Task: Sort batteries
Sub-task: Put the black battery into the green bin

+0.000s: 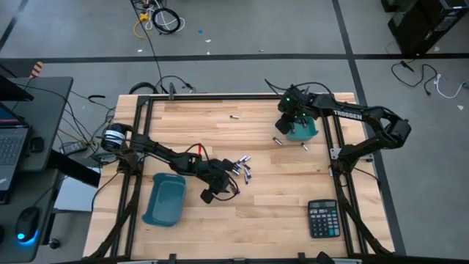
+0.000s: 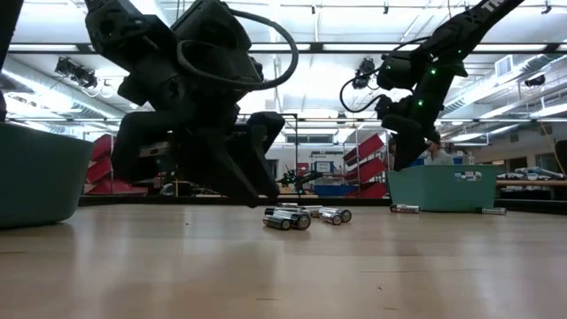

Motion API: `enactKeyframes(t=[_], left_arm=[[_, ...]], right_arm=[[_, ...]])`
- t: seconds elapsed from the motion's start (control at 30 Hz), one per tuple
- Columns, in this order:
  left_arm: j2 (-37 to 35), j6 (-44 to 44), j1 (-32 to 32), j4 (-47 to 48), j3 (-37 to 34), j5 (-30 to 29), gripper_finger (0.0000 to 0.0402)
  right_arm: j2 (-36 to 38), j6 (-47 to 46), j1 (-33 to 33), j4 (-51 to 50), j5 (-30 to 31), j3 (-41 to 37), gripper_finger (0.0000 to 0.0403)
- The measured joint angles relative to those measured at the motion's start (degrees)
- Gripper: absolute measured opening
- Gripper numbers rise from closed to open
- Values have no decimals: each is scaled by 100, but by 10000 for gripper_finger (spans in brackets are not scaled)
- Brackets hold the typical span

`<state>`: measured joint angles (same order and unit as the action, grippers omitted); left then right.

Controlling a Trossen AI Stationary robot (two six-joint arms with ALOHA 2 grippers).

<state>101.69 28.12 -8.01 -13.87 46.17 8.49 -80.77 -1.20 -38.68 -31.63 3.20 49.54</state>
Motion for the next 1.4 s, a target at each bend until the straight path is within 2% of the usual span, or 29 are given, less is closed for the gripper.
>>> enactKeyframes(t=[0.47,0.93,1.07,1.4], left_arm=[[379,-2,5,-184,2,-13,137],[396,-57,-2,-197,11,-164,131],[396,-136,-2,-174,11,-160,108],[393,-392,6,-143,9,-176,19]], right_arm=[[-4,-10,9,418,-7,-4,87],[196,16,58,429,-3,-4,87],[516,19,122,445,2,-4,87],[1299,-118,507,439,26,-4,87]])
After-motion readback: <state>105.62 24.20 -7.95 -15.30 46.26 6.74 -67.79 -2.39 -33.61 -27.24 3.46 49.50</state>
